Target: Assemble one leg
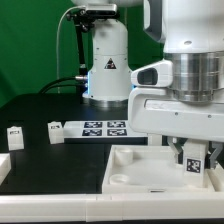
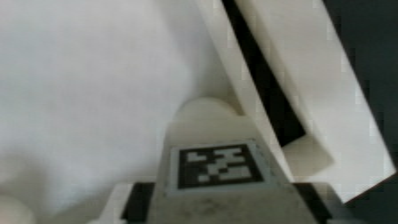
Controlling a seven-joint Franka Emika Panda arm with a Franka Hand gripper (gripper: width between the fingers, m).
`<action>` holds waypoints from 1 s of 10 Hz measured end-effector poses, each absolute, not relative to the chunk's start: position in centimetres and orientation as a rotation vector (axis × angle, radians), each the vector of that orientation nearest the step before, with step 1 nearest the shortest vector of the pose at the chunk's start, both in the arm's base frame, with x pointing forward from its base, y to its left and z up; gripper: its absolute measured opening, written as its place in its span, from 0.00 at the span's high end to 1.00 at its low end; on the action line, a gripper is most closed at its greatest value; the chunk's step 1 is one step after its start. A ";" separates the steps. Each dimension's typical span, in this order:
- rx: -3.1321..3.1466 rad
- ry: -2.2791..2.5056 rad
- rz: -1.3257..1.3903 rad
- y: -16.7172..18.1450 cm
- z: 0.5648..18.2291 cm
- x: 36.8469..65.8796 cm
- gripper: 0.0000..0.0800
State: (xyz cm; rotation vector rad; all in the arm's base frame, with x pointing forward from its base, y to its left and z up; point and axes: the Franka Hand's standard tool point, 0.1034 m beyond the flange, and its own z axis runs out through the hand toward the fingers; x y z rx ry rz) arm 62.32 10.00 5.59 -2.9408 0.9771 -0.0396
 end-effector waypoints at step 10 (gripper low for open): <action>-2.902 1.162 -0.053 8.7 5.5 62.2 0.20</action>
Offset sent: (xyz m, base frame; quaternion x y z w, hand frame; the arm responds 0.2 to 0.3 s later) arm 0.0000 0.0000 0.0000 0.0000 0.0000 0.0000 1.0000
